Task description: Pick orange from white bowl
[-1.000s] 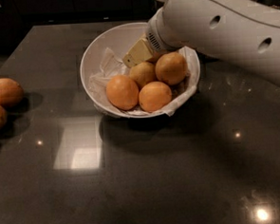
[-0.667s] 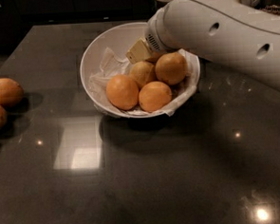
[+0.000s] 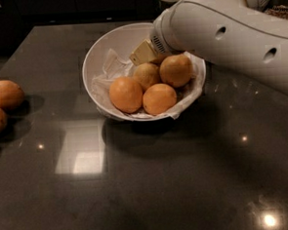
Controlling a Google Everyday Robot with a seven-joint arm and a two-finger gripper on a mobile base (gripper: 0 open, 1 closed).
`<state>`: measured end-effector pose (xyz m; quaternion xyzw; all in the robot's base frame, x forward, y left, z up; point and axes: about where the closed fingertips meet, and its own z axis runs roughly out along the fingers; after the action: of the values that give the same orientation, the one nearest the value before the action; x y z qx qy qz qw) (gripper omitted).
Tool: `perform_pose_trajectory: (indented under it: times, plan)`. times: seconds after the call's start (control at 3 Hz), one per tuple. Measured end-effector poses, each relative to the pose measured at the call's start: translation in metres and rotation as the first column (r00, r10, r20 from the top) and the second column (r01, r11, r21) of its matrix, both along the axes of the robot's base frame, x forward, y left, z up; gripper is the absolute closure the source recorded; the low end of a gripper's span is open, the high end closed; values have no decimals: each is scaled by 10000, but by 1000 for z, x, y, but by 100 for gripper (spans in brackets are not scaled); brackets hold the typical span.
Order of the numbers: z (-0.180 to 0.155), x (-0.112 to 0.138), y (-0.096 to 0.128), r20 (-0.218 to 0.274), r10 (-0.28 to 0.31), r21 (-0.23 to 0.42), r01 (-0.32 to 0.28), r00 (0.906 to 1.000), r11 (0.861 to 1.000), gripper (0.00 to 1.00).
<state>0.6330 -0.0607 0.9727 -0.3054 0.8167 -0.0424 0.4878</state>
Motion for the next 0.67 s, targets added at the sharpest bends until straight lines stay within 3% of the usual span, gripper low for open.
perform_pose_trajectory:
  times: [0.67]
  plan:
    - [-10, 5, -4, -379, -97, 385, 111, 9992, 9992, 14]
